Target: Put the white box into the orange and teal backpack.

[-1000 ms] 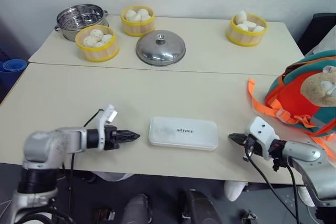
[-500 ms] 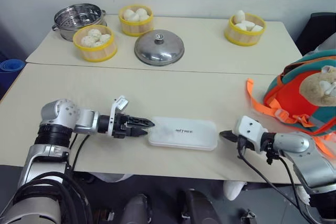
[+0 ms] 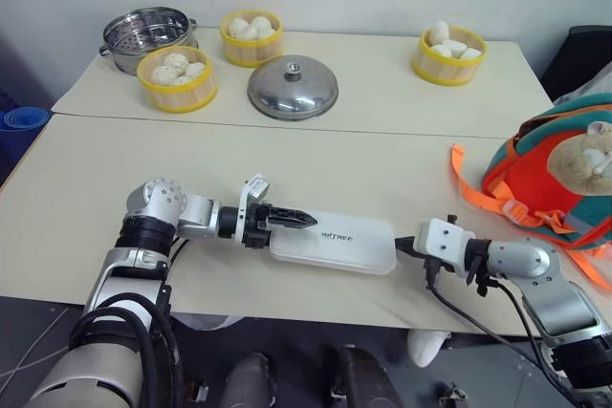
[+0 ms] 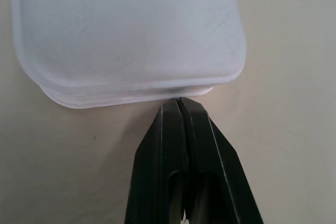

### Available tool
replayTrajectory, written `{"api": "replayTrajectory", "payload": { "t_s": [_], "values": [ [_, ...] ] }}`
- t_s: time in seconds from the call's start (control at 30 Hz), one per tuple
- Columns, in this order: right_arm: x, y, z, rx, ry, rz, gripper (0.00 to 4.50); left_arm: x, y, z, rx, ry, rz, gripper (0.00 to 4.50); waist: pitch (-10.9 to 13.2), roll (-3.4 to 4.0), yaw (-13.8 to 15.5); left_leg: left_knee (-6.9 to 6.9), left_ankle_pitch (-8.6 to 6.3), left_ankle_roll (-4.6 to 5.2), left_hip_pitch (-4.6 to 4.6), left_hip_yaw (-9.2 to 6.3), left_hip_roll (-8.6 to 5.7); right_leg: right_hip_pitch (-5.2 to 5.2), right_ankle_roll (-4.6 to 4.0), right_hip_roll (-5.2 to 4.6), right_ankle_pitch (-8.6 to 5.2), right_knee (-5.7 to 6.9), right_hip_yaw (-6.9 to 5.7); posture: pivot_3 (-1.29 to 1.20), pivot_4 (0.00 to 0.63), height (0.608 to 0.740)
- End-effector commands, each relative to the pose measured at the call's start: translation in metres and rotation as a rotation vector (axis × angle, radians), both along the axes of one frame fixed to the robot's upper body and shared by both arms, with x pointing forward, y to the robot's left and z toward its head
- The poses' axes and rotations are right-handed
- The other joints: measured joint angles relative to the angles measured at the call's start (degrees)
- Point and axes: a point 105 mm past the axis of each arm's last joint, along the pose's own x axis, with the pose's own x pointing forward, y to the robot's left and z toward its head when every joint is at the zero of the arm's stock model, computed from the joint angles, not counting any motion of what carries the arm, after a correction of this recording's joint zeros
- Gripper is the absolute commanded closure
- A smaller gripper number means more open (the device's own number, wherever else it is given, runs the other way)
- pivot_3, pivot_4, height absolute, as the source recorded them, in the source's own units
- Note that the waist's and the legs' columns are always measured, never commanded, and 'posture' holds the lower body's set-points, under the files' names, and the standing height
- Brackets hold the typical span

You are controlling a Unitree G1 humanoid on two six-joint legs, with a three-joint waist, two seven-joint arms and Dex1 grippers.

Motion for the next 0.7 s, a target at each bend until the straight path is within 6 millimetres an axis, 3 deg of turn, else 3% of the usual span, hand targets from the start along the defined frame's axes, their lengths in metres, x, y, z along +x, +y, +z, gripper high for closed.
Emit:
{"api": "replayTrajectory", "payload": {
  "t_s": [0.03,0.2,0.23,0.33,0.43,0.5,0.6,0.7],
  "values": [
    [-0.012,-0.004,-0.012,-0.008,0.049,0.020,4.50,-0.003,-0.007,0.017,-0.079,-0.024,-0.043,1.56,0.00,0.00,0.02,0.02,0.00,0.00,0.00,0.00,0.00,0.00,0.00,0.00,0.00,0.00,0.00,0.00,0.150,0.740],
    [-0.021,-0.018,-0.005,0.144,0.059,-0.113,4.50,-0.011,-0.003,0.024,-0.111,-0.068,-0.080,3.09,0.01,-0.01,0.22,0.03,-0.01,-0.01,-0.02,-0.03,0.00,0.01,0.00,0.00,0.00,-0.01,0.00,0.00,0.150,0.740],
    [-0.023,-0.021,-0.003,0.177,0.054,-0.137,4.50,-0.013,-0.003,0.024,-0.109,-0.076,-0.088,3.25,0.00,-0.01,0.31,0.03,-0.01,-0.01,-0.05,-0.04,-0.01,0.01,0.01,-0.01,-0.01,-0.02,0.00,0.00,0.150,0.740],
    [-0.043,-0.039,0.005,0.301,0.047,-0.255,3.93,-0.026,0.002,0.028,-0.088,-0.222,-0.129,3.25,0.02,0.01,0.78,0.03,-0.01,0.00,-0.07,-0.06,-0.01,0.00,0.01,-0.02,-0.01,-0.04,0.01,0.00,0.150,0.740],
    [-0.067,-0.063,0.011,0.417,0.020,-0.391,3.05,-0.032,0.007,0.041,-0.161,-0.669,-0.125,3.25,0.04,0.06,1.09,-0.08,-0.03,-0.03,-0.06,-0.06,0.00,-0.01,-0.02,-0.02,-0.04,-0.09,0.02,0.00,0.150,0.740],
    [-0.083,-0.085,0.011,0.472,-0.003,-0.517,2.40,-0.043,0.013,0.042,-0.204,-0.869,-0.188,3.25,0.04,0.09,1.19,-0.22,-0.03,-0.06,-0.02,0.05,0.01,-0.02,-0.06,-0.01,-0.06,-0.19,0.08,0.00,0.150,0.740],
    [-0.106,-0.115,0.013,0.490,-0.037,-0.668,1.51,-0.056,0.019,0.033,-0.215,-1.064,-0.302,3.25,-0.01,0.19,1.31,-0.38,-0.20,-0.34,0.07,0.04,-0.02,0.05,-0.13,-0.02,-0.08,-0.26,0.06,0.00,0.150,0.740],
    [-0.125,-0.147,0.022,0.520,-0.102,-0.832,0.48,-0.056,0.021,0.024,-0.189,-1.193,-0.357,3.25,-0.03,0.25,1.34,-0.41,-0.31,-0.13,0.08,0.04,-0.03,0.07,-0.16,-0.06,-0.09,-0.29,0.09,0.00,0.150,0.740]
  ]
}}
